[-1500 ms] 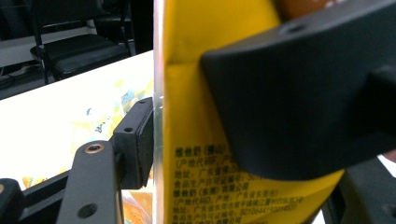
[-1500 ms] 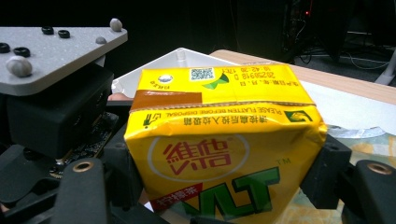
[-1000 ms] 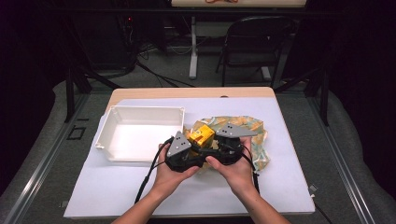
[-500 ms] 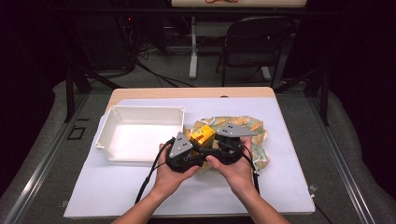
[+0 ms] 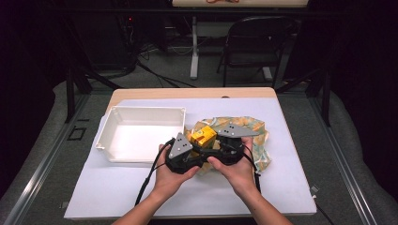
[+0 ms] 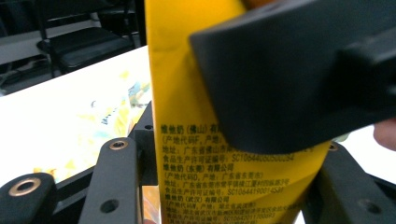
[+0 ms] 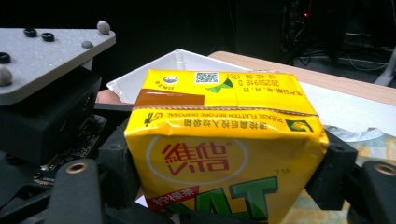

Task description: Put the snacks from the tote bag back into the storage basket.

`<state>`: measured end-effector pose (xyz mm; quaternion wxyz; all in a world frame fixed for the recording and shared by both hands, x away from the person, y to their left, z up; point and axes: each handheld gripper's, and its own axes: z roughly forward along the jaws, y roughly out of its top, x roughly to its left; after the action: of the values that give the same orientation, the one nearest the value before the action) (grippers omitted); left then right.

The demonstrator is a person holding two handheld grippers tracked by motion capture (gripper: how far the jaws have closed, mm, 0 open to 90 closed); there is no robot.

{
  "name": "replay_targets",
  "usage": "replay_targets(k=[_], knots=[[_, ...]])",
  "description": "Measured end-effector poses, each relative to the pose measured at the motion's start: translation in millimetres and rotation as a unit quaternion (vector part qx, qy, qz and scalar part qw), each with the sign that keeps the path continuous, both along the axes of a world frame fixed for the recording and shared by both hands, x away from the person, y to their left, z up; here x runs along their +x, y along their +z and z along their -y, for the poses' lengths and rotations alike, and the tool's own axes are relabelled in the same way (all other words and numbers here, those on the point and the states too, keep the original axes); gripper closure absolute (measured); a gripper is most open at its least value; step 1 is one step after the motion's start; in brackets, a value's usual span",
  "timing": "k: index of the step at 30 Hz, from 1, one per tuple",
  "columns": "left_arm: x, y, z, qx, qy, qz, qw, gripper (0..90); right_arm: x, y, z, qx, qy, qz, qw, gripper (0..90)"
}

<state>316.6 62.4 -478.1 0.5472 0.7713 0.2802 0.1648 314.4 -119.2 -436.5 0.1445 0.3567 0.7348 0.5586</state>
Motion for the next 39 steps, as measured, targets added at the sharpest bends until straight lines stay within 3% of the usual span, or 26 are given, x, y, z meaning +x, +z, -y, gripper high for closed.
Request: replay_targets(k=[4,15,18,19,20,26,33,39], knots=[[2.4,0.5,-4.2,-0.005,0.017,-0.001,0.9998,50.1,-0.9,3.4,2.5,0.014,0.006,0.002,0.9999,16.6],[13.0,-1.9,-18.5,-0.006,0.022,-0.016,0.9996,50.0,0.7,5.7,18.5,0.032,-0.002,0.011,0.9994,15.8],[15.8,-4.2,-23.2,-0.007,0.026,-0.02,0.9994,50.0,2.4,2.8,25.8,0.021,-0.011,0.018,0.9996,15.8],[16.4,-5.2,-24.2,-0.008,0.039,-0.016,0.9991,50.0,2.9,1.2,28.0,0.015,-0.017,0.023,0.9995,15.9],[18.3,-5.2,-27.1,-0.007,0.03,-0.017,0.9994,50.0,4.3,-1.4,30.9,0.011,-0.023,0.027,0.9993,15.9],[23.2,-3.6,-38.3,-0.011,0.038,-0.016,0.9991,50.0,13.2,-14.0,42.3,0.007,-0.03,0.015,0.9994,15.9],[28.2,2.9,-55.2,-0.017,0.056,-0.012,0.9982,50.0,21.5,-25.2,58.7,-0.003,-0.046,0.023,0.9986,17.1],[34.8,1.3,-64.0,-0.021,0.067,-0.016,0.9974,49.9,24.8,-36.0,59.7,-0.008,-0.053,0.023,0.9983,19.4]])
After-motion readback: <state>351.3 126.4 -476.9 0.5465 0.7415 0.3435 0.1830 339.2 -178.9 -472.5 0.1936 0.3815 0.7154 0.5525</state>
